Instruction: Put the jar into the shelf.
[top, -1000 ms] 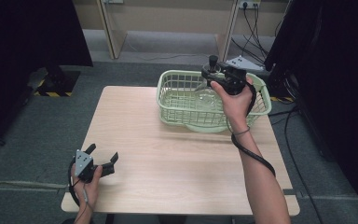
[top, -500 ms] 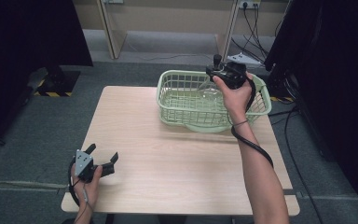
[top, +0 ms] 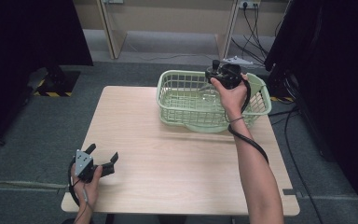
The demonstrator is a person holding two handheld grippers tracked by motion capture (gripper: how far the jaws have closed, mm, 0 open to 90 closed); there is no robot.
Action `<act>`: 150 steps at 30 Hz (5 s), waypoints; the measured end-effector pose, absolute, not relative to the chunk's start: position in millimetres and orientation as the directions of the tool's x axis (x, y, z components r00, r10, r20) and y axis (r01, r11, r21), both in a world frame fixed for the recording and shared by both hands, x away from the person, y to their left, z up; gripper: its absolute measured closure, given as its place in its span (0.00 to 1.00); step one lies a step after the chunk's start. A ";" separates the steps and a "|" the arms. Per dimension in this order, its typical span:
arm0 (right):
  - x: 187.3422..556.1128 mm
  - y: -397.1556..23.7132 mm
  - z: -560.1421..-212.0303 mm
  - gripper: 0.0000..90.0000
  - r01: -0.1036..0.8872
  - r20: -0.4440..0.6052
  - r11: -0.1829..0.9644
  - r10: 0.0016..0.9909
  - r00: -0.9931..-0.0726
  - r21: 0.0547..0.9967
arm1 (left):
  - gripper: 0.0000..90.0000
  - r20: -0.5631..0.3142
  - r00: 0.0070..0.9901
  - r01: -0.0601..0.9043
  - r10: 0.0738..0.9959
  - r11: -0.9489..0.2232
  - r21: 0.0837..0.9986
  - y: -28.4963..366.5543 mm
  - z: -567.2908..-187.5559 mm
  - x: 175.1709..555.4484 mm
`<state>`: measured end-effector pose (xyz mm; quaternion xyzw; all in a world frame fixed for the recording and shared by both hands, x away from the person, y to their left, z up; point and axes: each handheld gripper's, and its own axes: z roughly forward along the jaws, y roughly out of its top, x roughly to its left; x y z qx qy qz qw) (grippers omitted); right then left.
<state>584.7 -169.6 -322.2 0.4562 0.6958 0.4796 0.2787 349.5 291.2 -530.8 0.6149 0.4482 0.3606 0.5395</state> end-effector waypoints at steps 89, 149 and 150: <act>632.2 -161.2 -372.6 0.30 0.612 0.033 0.191 0.941 -0.335 0.767 | 0.00 -0.025 0.341 0.158 0.940 -0.031 0.987 289.8 -530.7 350.4; 566.0 -177.6 -361.2 0.11 0.539 0.098 0.126 0.924 -0.369 0.833 | 0.00 -0.016 0.336 0.152 0.942 -0.037 0.988 289.0 -530.8 350.2; 564.9 -178.2 -361.6 0.11 0.537 0.096 0.129 0.924 -0.371 0.834 | 0.00 -0.016 0.336 0.152 0.942 -0.038 0.988 289.0 -530.8 350.2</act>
